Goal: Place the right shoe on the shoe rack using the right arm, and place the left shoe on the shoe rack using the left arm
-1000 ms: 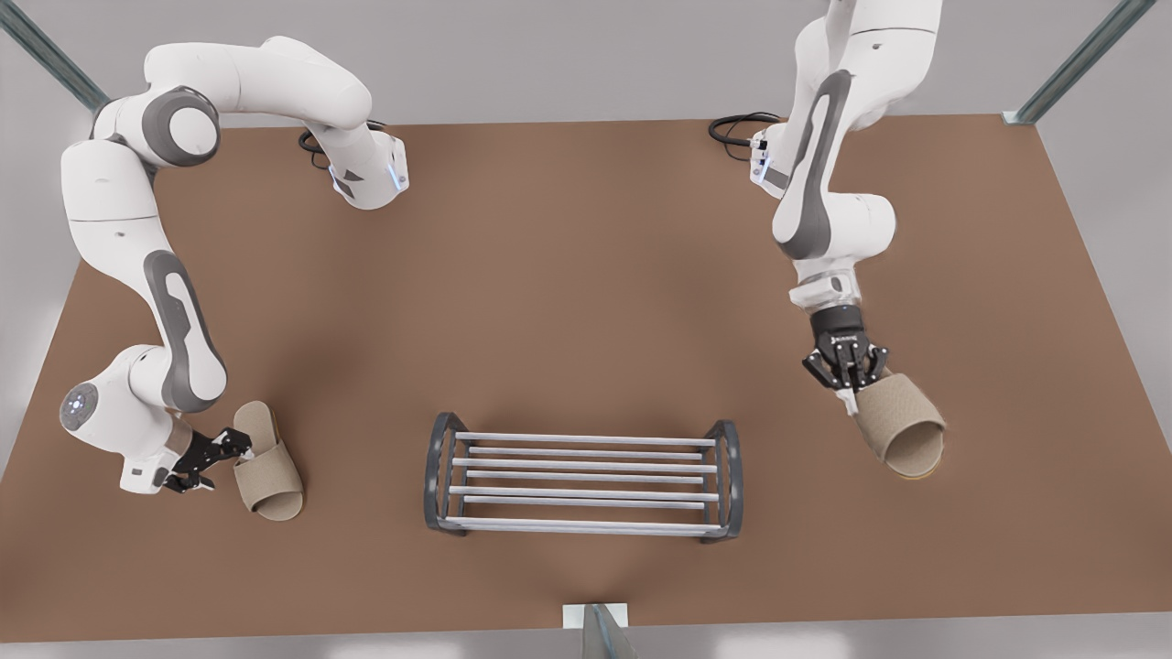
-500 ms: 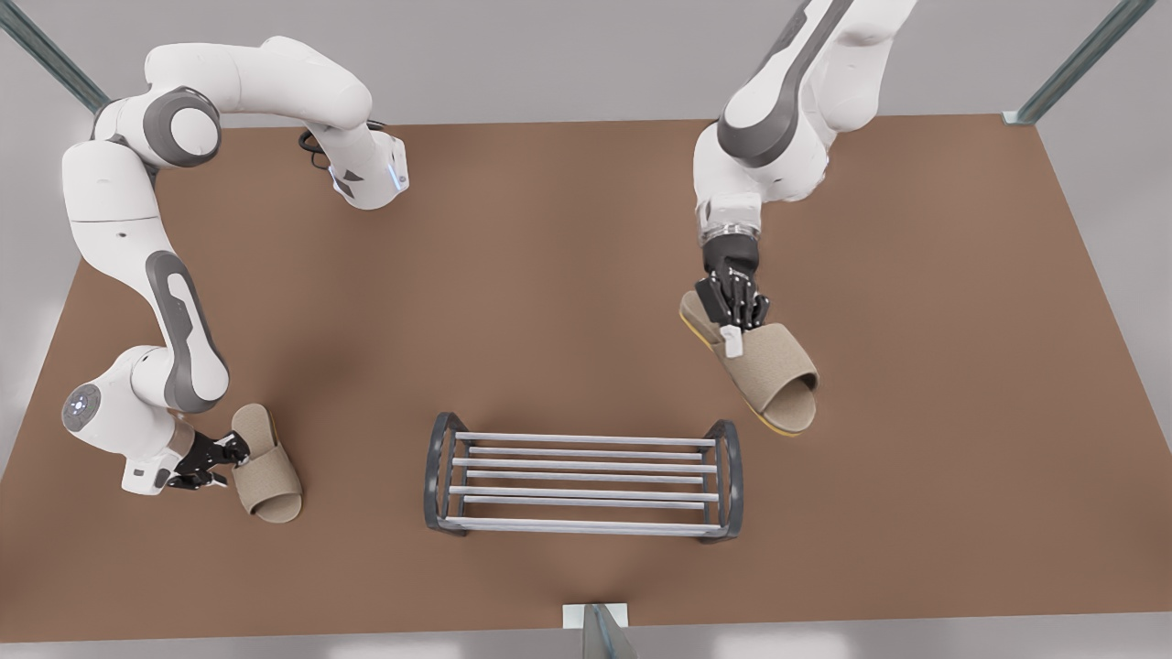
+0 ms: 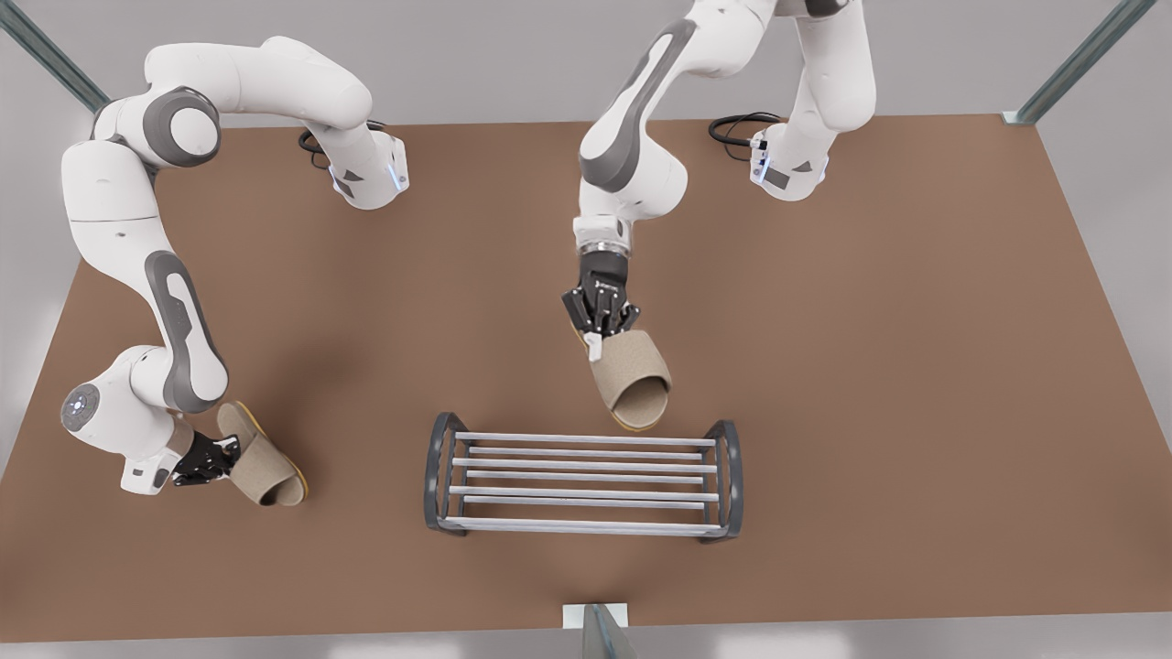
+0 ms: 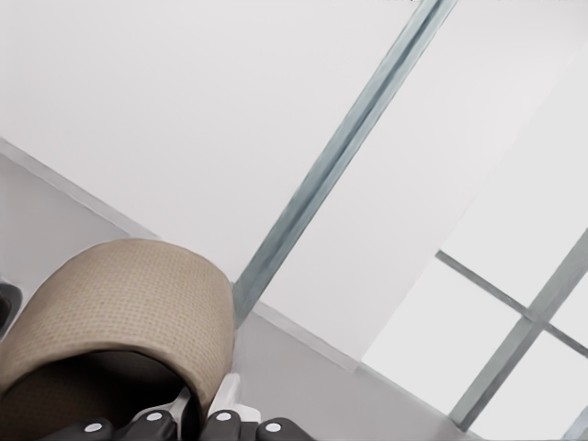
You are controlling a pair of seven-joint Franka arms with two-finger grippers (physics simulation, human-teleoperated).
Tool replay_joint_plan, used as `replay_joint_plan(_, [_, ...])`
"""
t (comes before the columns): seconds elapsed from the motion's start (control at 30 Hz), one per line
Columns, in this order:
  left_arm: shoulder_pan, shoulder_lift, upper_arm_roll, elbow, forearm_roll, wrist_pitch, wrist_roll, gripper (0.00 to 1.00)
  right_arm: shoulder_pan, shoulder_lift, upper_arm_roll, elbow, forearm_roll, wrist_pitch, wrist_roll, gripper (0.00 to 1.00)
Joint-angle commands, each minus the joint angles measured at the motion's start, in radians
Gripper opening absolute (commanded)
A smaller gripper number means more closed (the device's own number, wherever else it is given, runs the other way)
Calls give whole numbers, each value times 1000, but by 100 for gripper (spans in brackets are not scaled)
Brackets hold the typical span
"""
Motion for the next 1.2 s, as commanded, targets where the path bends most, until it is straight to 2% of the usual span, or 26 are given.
replay_joint_plan(0.0, [81, 22, -60, 51, -72, -1, -174, 21, -2, -2, 1, 1, -6, -4, 0, 21])
replay_joint_plan(0.03, [153, 27, -128, 85, -72, -1, -174, 21, -4, -2, -1, 16, -4, -7, 0, 21])
replay_joint_plan(0.2, [316, 51, -266, 184, -72, -1, -126, 21, -33, -37, 27, 18, 2, -99, 10, 21])
replay_joint_plan(0.27, [356, 97, -283, 221, -73, -1, -125, 21, -126, -79, 160, 33, 0, -270, 114, 21])
replay_joint_plan(0.3, [374, 122, -283, 233, -73, -1, -123, 21, -125, -91, 169, 73, 2, -344, 158, 21])
replay_joint_plan(0.33, [391, 146, -285, 252, -73, -1, -123, 21, -148, -99, 218, 97, 0, -395, 217, 21])
replay_joint_plan(0.4, [428, 192, -295, 287, -93, -2, -122, 21, -174, -140, 277, 105, 0, -441, 323, 21])
replay_joint_plan(0.57, [451, 269, -312, 321, -107, -28, -122, 21, -257, -275, 513, 99, -4, -616, 693, 21])
replay_joint_plan(0.63, [451, 281, -312, 322, -108, -36, -122, 21, -218, -297, 602, 99, -4, -643, 898, 21])
replay_joint_plan(0.67, [452, 292, -312, 324, -108, -36, -122, 21, -191, -326, 617, 91, -4, -652, 978, 21])
replay_joint_plan(0.8, [452, 329, -312, 326, -105, -59, -120, 21, 2, -398, 616, 97, -3, -637, 1306, 21])
replay_joint_plan(0.9, [452, 341, -309, 324, -105, -67, -120, 21, 199, -401, 571, 157, -73, -583, 1600, 21])
replay_joint_plan(0.93, [455, 341, -309, 321, -102, -67, -119, 21, 347, -401, 439, 209, -78, -586, 1644, 21])
replay_joint_plan(0.97, [463, 341, -309, 321, -99, -67, -119, 35, 469, -395, 332, 263, -77, -591, 1710, 21])
replay_joint_plan(1.0, [466, 341, -309, 316, -98, -67, -117, 86, 555, -395, 248, 295, -77, -591, 1783, 21])
replay_joint_plan(1.03, [472, 341, -309, 312, -98, -68, -119, 98, 642, -393, 153, 323, -83, -590, 1845, 21])
replay_joint_plan(1.07, [474, 341, -309, 310, -98, -68, -119, 100, 741, -392, 39, 353, -78, -590, 1853, 21])
replay_joint_plan(1.1, [480, 341, -309, 310, -98, -68, -119, 100, 811, -386, -27, 381, -76, -590, 1900, 21])
replay_joint_plan(1.13, [478, 341, -309, 310, -98, -70, -119, 100, 840, -360, -50, 415, -77, -586, 1916, 21])
replay_joint_plan(1.17, [477, 341, -309, 310, -98, -77, -119, 100, 918, -346, -148, 450, -75, -585, 1982, 21])
